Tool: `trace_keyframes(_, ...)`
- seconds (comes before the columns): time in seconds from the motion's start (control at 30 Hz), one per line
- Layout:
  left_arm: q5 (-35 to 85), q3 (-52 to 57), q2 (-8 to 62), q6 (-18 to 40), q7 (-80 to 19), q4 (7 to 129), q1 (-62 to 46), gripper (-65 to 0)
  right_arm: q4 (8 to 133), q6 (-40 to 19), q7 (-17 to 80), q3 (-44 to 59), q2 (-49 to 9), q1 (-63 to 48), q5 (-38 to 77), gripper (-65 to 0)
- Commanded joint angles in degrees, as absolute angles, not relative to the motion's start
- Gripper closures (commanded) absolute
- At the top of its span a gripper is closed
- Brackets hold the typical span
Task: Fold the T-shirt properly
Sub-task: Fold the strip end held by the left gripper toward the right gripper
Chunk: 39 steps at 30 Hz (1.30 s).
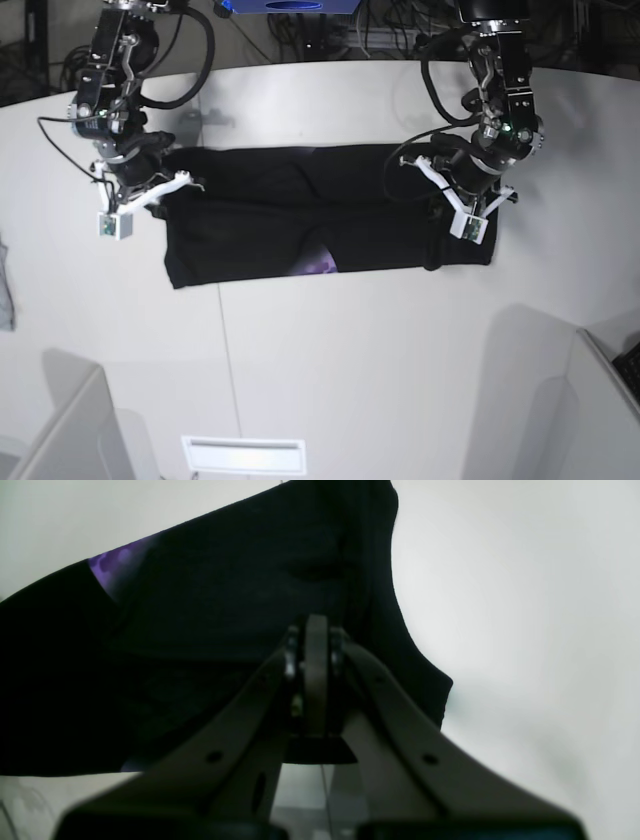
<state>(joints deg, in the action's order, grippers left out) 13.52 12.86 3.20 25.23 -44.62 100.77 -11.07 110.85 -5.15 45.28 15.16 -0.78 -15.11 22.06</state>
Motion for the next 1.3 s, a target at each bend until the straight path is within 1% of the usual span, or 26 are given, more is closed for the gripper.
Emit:
trace_keyframes(0.0, 14.20, 12.62, 3.30, 24.92, -43.65, 101.93, -10.33, 0.0, 111.60, -5.32, 44.09, 15.34, -1.10, -14.55, 22.55, 0.0)
trace_keyframes(0.27, 14.11, 9.45, 2.24, 24.84, -44.00, 101.85, -9.27, 0.0, 111.52, -5.32, 44.00, 15.34, -1.10, -14.46, 22.55, 0.0)
trace_keyframes(0.4, 14.20, 9.63, 0.66, 24.84, -49.36, 101.93, -7.16, 0.0, 111.52, -5.32, 44.00, 15.34, -1.19, -14.46, 22.55, 0.0)
trace_keyframes(0.67, 13.85, 9.36, -2.33, 24.84, -52.79, 101.58, -4.35, 0.0, 111.52, -5.32, 44.00, 15.34, -1.27, -14.46, 22.55, 0.0)
trace_keyframes(0.87, 13.85, 5.93, -2.24, 24.84, -53.85, 101.49, -3.38, 0.0, 111.52, -5.32, 44.00, 15.34, -1.27, -14.20, 22.55, 0.0)
trace_keyframes(1.27, 13.85, 5.49, -2.42, 24.84, -54.11, 100.09, -2.51, 0.0, 111.52, -5.32, 44.00, 15.34, -1.19, -13.76, 22.55, 0.0)
